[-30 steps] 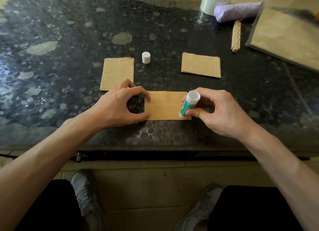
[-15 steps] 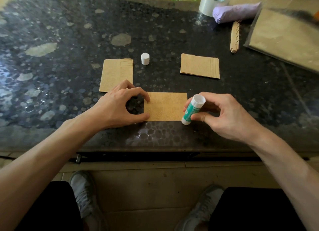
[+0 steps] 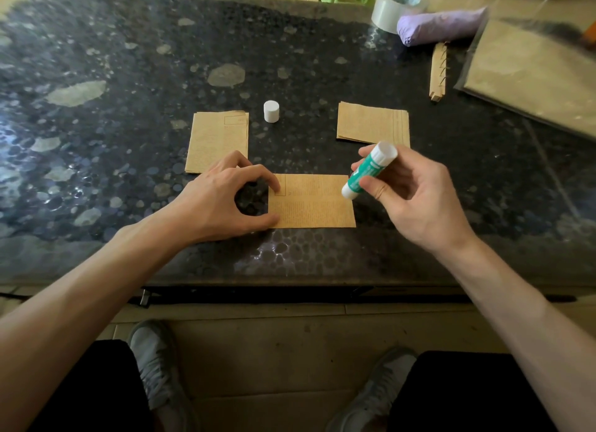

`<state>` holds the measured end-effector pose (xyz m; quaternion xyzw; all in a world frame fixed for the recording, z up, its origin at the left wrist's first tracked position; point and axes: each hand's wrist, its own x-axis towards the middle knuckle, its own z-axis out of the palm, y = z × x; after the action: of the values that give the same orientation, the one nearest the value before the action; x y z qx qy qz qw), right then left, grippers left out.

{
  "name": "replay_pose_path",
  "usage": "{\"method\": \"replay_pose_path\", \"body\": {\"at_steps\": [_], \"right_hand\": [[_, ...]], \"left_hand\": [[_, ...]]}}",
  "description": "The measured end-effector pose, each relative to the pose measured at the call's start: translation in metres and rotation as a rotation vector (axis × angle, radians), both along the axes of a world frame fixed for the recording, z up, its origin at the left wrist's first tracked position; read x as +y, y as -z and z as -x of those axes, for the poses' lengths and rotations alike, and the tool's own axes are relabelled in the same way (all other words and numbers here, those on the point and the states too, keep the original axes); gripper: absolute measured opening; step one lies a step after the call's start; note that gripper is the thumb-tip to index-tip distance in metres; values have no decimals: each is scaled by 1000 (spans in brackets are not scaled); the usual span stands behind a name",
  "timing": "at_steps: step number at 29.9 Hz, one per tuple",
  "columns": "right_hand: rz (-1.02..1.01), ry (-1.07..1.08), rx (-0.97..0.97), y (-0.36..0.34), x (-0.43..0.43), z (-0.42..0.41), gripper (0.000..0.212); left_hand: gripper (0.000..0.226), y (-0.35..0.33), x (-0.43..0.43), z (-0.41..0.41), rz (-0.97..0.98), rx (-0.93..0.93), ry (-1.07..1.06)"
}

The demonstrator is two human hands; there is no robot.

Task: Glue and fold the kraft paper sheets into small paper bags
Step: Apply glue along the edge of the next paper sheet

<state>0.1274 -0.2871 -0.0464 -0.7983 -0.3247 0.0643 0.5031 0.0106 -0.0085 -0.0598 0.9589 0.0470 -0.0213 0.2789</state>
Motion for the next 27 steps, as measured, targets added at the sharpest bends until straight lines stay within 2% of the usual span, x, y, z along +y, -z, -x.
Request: {"method": "replay_pose_path", "body": {"at_steps": [5,9,15,27], "right_hand": [[151,3,-98,8,4,1,29],[201,84,-153,5,7,-1,33],[240,104,-159,1,6,-2,37],[295,-10,-85,-6,-2,-3,33]], "left_hand": [[49,0,0,-1,-10,7,3],[49,0,0,0,-2,-1,3],[50,0,0,0,-3,4,1],[52,-1,0,0,-6,18,5]]}}
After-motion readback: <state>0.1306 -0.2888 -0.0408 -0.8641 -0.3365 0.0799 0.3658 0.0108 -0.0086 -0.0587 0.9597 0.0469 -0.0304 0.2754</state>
